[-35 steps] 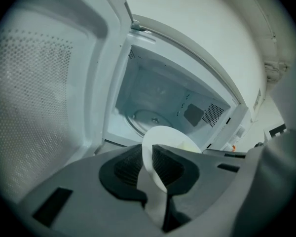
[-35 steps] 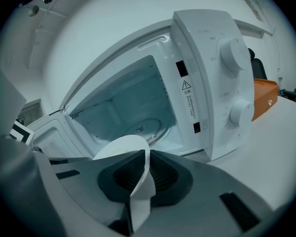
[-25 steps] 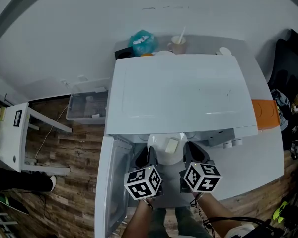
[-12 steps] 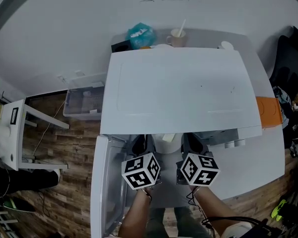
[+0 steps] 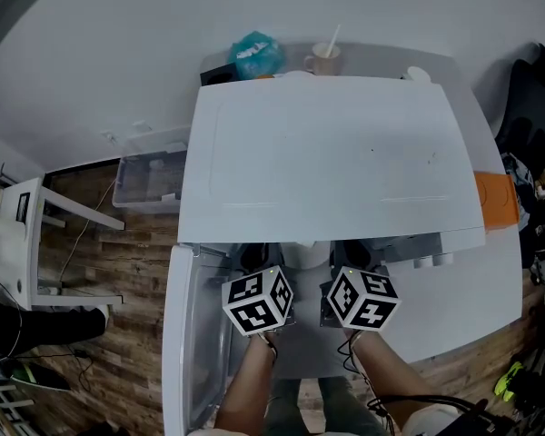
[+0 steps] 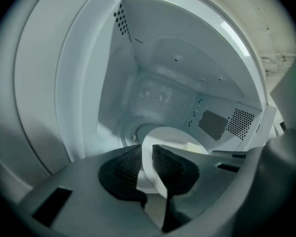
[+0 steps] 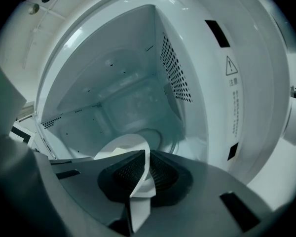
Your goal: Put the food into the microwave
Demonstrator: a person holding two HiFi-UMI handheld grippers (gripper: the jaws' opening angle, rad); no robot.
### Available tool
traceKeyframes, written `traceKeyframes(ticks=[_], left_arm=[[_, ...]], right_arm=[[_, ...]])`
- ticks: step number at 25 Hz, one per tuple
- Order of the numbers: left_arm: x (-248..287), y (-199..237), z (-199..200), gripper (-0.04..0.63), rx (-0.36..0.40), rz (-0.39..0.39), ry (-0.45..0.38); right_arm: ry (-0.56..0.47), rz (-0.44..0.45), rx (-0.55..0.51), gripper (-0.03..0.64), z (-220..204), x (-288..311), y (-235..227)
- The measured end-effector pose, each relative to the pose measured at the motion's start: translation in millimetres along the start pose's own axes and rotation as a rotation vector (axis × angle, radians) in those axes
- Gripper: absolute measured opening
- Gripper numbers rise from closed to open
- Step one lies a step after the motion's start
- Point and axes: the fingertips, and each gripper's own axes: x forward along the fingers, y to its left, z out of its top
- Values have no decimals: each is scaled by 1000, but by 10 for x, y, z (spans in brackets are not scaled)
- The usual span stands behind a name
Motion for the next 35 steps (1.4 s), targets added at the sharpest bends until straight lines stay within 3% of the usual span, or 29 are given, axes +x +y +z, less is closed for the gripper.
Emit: traceKeyframes(ticks=[21, 35], left_arm=[[184, 23, 2, 67, 11, 24, -12], [-134, -58, -113, 67, 5, 77, -22]], right_arm=[[-12, -44, -8, 41, 24, 203, -50], [-24, -23, -72, 41, 33, -20, 11]])
